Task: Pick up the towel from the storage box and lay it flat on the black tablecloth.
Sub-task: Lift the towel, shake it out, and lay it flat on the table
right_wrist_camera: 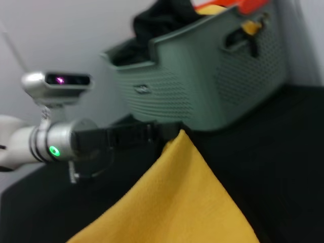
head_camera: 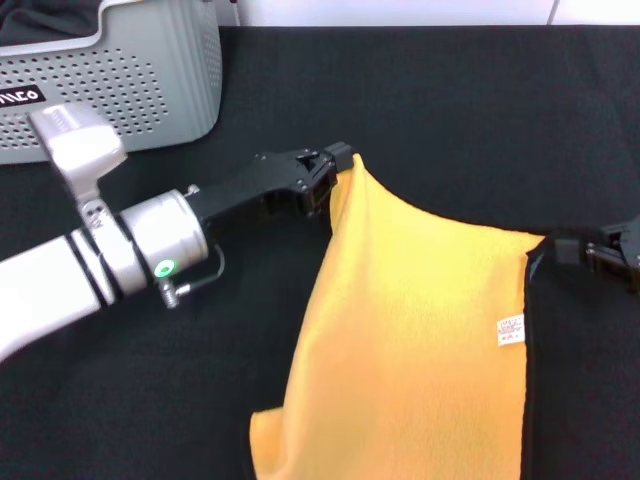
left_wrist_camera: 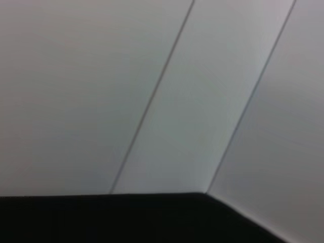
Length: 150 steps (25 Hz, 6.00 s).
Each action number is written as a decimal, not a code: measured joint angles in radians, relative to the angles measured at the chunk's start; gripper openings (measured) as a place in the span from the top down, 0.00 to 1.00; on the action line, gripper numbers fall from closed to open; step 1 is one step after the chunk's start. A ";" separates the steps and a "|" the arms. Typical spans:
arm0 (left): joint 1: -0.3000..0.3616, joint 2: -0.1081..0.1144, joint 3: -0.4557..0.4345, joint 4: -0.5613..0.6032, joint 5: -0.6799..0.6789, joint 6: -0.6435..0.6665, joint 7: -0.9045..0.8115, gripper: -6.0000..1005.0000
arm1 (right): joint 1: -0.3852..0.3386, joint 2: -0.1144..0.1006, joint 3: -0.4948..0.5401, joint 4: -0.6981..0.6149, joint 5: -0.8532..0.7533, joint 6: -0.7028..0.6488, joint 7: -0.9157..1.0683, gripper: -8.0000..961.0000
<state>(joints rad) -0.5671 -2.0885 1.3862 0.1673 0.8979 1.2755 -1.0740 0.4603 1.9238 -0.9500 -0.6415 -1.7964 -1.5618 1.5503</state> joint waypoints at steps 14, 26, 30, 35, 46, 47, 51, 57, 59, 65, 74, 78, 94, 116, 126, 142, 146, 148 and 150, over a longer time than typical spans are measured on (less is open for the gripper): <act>-0.040 -0.001 0.003 0.069 0.013 -0.300 0.083 0.98 | 0.067 -0.018 -0.003 0.032 -0.098 0.193 0.115 0.96; -0.044 -0.013 0.008 0.074 0.014 -0.287 0.153 0.98 | 0.064 -0.016 0.003 0.021 -0.134 0.255 0.162 0.96; -0.048 -0.017 0.009 0.074 0.012 -0.276 0.195 0.98 | 0.067 -0.015 -0.001 0.020 -0.137 0.274 0.163 0.96; -0.063 -0.019 0.041 0.074 0.007 -0.272 0.263 0.98 | 0.071 -0.010 -0.002 0.020 -0.146 0.288 0.171 0.96; -0.075 -0.019 0.191 0.149 -0.069 -0.271 0.322 0.98 | 0.040 -0.009 0.003 -0.016 -0.149 0.312 0.197 0.96; -0.075 -0.019 0.207 0.160 -0.093 -0.270 0.324 0.98 | 0.029 -0.008 0.003 -0.031 -0.149 0.313 0.202 0.95; -0.059 -0.019 0.276 0.203 -0.157 -0.272 0.376 0.98 | -0.007 0.001 0.004 -0.081 -0.149 0.324 0.216 0.95; -0.030 -0.019 0.408 0.252 -0.291 -0.280 0.516 0.98 | -0.028 0.008 0.020 -0.104 -0.146 0.330 0.219 0.95; -0.029 -0.019 0.446 0.253 -0.345 -0.281 0.573 0.98 | -0.029 0.010 0.025 -0.105 -0.147 0.330 0.219 0.95; -0.030 -0.019 0.515 0.255 -0.463 -0.339 0.752 0.98 | -0.029 0.011 0.020 -0.106 -0.148 0.330 0.216 0.95; -0.041 -0.019 0.516 0.241 -0.497 -0.371 0.961 0.98 | -0.020 0.013 0.015 -0.106 -0.152 0.330 0.207 0.95; -0.060 -0.019 0.543 0.232 -0.495 -0.406 1.057 0.98 | -0.010 0.019 0.016 -0.106 -0.173 0.330 0.207 0.95; -0.089 -0.019 0.572 0.226 -0.498 -0.528 1.414 0.98 | -0.009 0.040 0.026 -0.123 -0.189 0.351 0.214 0.94; -0.119 -0.019 0.601 0.243 -0.548 -0.521 1.721 0.97 | -0.022 0.041 0.030 -0.136 -0.202 0.407 0.249 0.94; -0.121 -0.019 0.705 0.233 -0.673 -0.544 1.851 0.97 | -0.022 0.040 0.029 -0.136 -0.202 0.408 0.249 0.93; -0.088 -0.019 0.743 0.224 -0.874 -0.458 1.987 0.97 | -0.023 0.041 0.026 -0.147 -0.202 0.406 0.245 0.93; -0.059 -0.019 0.752 0.244 -0.878 -0.419 2.082 0.97 | -0.023 0.043 0.027 -0.148 -0.202 0.406 0.244 0.93; -0.057 -0.019 0.755 0.245 -0.878 -0.424 2.087 0.97 | -0.023 0.043 0.028 -0.149 -0.202 0.407 0.244 0.93; -0.070 -0.019 0.758 0.222 -0.887 -0.486 2.084 0.97 | -0.023 0.045 0.026 -0.149 -0.202 0.407 0.244 0.93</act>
<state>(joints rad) -0.6368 -2.1077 2.1442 0.3889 0.0113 0.7897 1.0098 0.4376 1.9688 -0.9242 -0.7900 -1.9987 -1.1547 1.7940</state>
